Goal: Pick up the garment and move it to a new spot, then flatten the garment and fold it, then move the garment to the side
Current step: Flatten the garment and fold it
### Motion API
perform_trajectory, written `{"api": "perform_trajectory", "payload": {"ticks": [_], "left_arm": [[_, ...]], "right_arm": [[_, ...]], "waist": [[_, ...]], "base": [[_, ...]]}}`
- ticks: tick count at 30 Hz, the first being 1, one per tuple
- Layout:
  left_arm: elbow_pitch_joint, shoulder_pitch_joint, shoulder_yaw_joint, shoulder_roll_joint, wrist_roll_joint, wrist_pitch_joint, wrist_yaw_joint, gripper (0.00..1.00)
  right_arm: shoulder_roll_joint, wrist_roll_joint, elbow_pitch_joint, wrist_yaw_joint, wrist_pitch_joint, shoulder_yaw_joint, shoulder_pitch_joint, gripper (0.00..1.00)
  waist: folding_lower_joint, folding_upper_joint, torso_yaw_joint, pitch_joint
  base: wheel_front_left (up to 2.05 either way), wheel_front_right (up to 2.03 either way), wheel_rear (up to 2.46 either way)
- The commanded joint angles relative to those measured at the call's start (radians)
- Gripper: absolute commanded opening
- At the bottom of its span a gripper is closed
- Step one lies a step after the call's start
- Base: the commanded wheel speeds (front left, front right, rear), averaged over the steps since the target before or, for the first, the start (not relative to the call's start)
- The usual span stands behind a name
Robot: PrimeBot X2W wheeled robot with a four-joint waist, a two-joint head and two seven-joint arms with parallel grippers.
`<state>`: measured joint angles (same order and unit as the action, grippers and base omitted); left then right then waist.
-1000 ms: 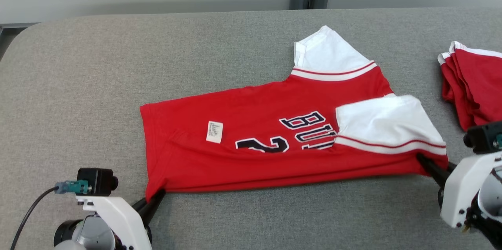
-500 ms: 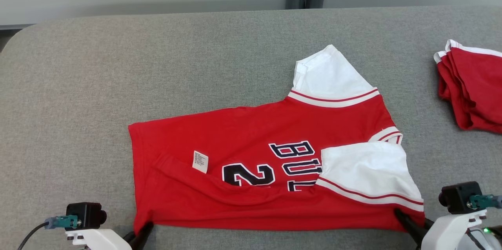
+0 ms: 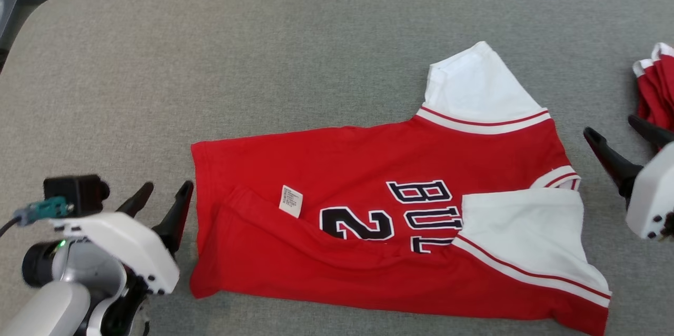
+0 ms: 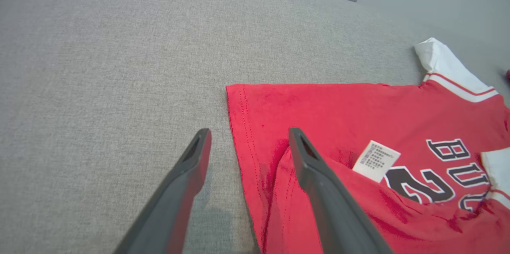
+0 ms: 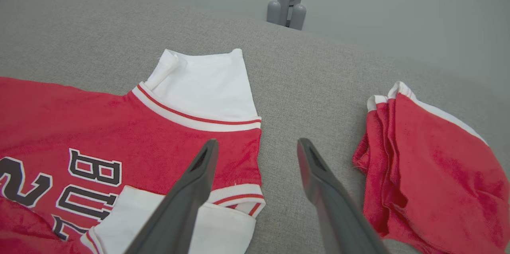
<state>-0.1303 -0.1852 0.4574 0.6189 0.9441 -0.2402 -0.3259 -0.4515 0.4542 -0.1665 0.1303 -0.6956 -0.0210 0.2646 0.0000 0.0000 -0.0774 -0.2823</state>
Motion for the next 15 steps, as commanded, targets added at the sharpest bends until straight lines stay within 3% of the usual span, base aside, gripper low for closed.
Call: {"api": "perform_trajectory", "payload": {"ticks": [1, 5, 9, 15], "left_arm": [[0.032, -0.054, 0.013, -0.018, -0.015, -0.006, 0.008, 1.00], [0.145, -0.185, 0.062, -0.099, -0.029, -0.028, 0.039, 1.00], [0.249, -0.274, 0.105, -0.142, -0.056, -0.040, 0.070, 1.00], [0.324, -0.340, 0.135, -0.152, -0.077, -0.061, 0.101, 1.00]], "right_arm": [[0.007, 0.004, 0.044, 0.001, -0.008, -0.023, 0.053, 1.00], [0.027, -0.014, 0.214, 0.001, 0.004, -0.083, 0.214, 1.00], [0.057, -0.040, 0.375, 0.001, 0.045, -0.135, 0.350, 1.00], [0.047, -0.060, 0.508, 0.001, 0.093, -0.187, 0.464, 1.00]], "waist": [[0.0000, 0.0000, -0.036, -0.029], [0.0000, 0.0000, -0.071, -0.057], [0.0000, 0.0000, -0.092, -0.089], [0.0000, 0.0000, -0.115, -0.125]], "base": [[0.00, 0.00, 0.00], [0.00, 0.00, 0.00], [0.00, 0.00, 0.00], [0.00, 0.00, 0.00]]}}
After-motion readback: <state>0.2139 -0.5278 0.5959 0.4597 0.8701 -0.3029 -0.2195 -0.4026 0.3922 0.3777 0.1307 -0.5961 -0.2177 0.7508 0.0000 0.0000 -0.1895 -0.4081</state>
